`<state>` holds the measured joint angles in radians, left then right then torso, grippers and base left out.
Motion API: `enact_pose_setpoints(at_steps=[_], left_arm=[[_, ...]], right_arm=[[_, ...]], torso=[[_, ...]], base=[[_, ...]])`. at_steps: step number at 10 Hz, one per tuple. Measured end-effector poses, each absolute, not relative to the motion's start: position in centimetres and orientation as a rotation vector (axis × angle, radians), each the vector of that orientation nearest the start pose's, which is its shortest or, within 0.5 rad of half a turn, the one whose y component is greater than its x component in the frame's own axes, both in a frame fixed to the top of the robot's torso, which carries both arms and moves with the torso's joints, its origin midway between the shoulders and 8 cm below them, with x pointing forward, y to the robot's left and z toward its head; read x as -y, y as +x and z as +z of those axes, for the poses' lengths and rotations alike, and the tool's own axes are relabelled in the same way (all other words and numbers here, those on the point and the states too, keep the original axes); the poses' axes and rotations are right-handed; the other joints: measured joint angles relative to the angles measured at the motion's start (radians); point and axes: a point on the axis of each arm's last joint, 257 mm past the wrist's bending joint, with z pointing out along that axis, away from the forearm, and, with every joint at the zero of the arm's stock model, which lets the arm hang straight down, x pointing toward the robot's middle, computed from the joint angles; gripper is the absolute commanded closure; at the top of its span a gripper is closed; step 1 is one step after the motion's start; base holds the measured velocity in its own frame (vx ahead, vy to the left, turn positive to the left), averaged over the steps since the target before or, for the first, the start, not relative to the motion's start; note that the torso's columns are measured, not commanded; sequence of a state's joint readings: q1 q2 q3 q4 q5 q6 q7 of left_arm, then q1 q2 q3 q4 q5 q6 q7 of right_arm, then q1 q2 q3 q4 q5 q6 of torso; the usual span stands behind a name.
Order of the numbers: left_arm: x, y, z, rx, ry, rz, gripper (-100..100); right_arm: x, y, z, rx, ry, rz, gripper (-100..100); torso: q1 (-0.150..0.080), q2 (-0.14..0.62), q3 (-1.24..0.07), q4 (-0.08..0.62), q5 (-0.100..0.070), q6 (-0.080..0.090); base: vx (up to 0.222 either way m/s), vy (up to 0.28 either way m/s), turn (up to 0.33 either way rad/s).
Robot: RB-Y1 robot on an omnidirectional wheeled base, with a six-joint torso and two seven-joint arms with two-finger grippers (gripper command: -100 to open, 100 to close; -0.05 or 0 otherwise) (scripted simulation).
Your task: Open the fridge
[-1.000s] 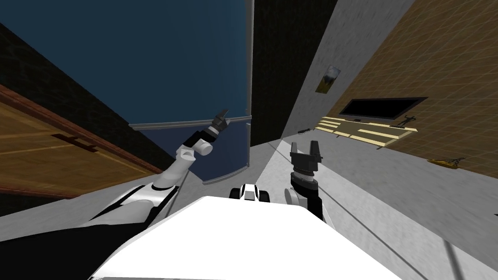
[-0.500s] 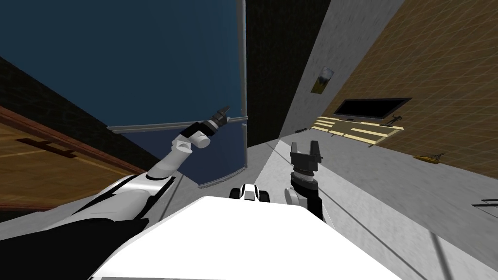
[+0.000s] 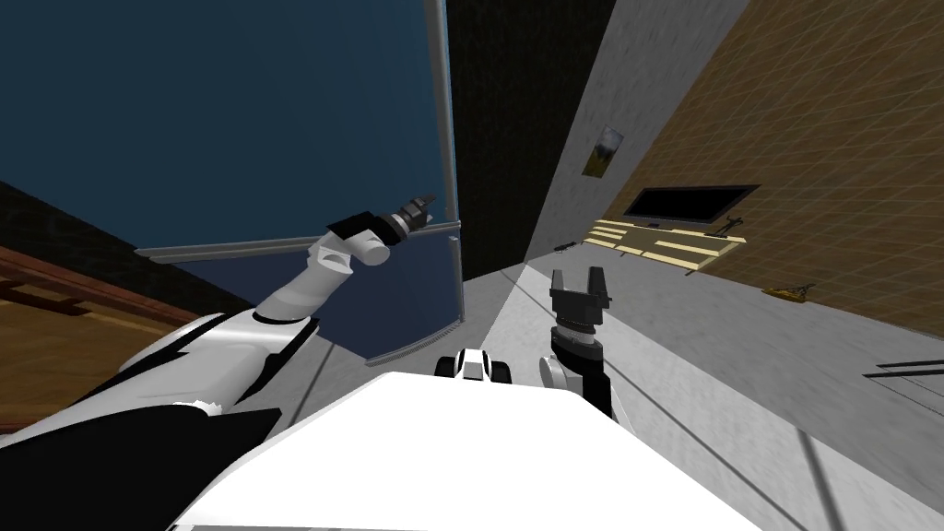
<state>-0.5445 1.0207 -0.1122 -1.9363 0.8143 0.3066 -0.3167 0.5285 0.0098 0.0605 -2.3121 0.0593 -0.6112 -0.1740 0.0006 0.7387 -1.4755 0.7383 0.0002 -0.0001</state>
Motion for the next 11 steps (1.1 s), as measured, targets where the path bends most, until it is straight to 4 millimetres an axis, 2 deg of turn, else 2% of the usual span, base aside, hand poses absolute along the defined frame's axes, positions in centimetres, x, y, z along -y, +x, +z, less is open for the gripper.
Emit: enact_pose_setpoints(at_steps=[5, 10, 11], left_arm=[[-22.2, 56.2, 18.7, -1.442, -0.188, -0.987, -100], [-23.3, 56.3, 20.1, -1.481, -0.149, -0.878, -100], [-23.3, 56.3, 20.1, -1.481, -0.149, -0.878, 100]], right_arm=[[25.1, 31.9, 4.9, -0.519, 0.599, 1.508, 0], [25.1, 31.9, 4.9, -0.519, 0.599, 1.508, 0], [25.1, 31.9, 4.9, -0.519, 0.599, 1.508, 0]], torso=[[0.0, 0.001, 0.0, 0.0, 0.0, 0.0], [0.001, 0.001, 0.0, 0.0, 0.0, 0.0], [0.001, 0.001, 0.001, 0.0, 0.0, 0.0]], base=[[0.059, -0.041, -0.048], [0.036, -0.024, -0.023], [0.0, 0.0, 0.0]])
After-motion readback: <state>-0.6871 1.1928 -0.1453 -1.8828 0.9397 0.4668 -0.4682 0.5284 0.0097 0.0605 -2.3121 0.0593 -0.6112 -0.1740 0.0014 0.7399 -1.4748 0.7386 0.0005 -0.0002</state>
